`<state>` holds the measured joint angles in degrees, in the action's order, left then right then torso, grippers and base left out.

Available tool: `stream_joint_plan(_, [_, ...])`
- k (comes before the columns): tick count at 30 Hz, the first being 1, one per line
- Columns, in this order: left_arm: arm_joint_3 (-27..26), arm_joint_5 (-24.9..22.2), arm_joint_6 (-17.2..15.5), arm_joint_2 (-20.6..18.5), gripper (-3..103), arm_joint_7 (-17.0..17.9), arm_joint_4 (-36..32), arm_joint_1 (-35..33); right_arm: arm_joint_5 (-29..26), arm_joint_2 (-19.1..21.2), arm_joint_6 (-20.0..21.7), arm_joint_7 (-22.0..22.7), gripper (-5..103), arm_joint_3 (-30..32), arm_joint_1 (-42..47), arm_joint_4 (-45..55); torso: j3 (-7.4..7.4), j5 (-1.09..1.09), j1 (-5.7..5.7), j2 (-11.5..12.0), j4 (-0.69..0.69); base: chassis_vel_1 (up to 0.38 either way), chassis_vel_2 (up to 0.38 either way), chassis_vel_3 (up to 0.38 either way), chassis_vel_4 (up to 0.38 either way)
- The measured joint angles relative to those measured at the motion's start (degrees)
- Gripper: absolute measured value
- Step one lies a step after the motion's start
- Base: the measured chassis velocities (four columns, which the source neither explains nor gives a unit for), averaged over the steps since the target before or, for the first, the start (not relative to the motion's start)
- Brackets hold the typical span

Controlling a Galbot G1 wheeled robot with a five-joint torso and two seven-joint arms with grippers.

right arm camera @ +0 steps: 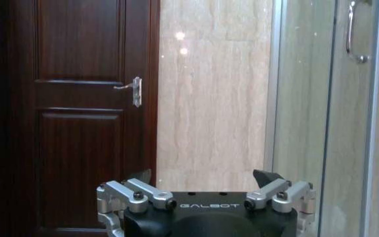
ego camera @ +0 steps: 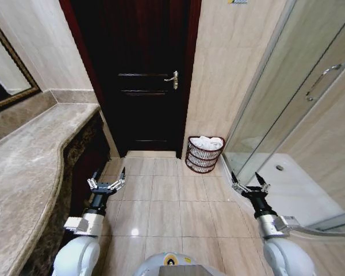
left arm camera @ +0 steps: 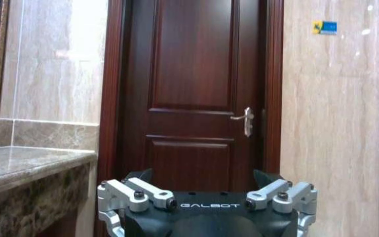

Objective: Discard the used towel into the hamper.

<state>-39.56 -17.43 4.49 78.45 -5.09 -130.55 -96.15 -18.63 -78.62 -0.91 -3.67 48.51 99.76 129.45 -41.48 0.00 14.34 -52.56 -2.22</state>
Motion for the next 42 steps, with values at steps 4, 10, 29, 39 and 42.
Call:
stream_joint_plan(4, [-0.3, -1.7, 0.9, -0.6, 100, -0.2, 0.2, 0.3, 0.1, -0.1, 0.7, 0.0, 100, 0.5, -0.2, 0.8, -0.69, 0.00, 0.56, -1.2, 0.00, 0.000, 0.000, 0.000, 0.000])
stream_joint_plan(10, [-1.1, -2.9, -1.5, -1.2, 100, 2.8, -0.8, 0.4, -0.5, 0.4, 1.3, -0.3, 100, 1.2, -0.4, 0.8, -1.48, 0.00, 1.27, -2.7, 0.01, 0.000, 0.000, 0.000, 0.000])
stream_joint_plan(29, [-4.2, -5.6, -8.5, -4.7, 100, 6.2, -3.4, 0.8, -1.8, -0.3, 4.7, -1.1, 100, 2.6, -3.6, 2.8, -4.21, 0.00, 3.81, -8.0, 0.00, 0.000, 0.000, 0.000, 0.000])
stream_joint_plan(39, [-3.4, -5.2, -7.9, -3.9, 100, 5.8, -3.9, 0.6, -4.3, 1.1, 10.9, -3.3, 100, 4.8, -3.9, 6.1, -5.83, 0.00, 5.20, -11.0, 0.00, 0.000, 0.000, 0.000, 0.000])
stream_joint_plan(42, [-3.5, -5.2, -7.1, -3.7, 100, 5.3, -3.7, 0.3, -4.2, 1.3, 10.9, -3.1, 100, 4.8, -4.2, 6.1, -6.29, 0.00, 5.60, -11.9, 0.00, 0.000, 0.000, 0.000, 0.000])
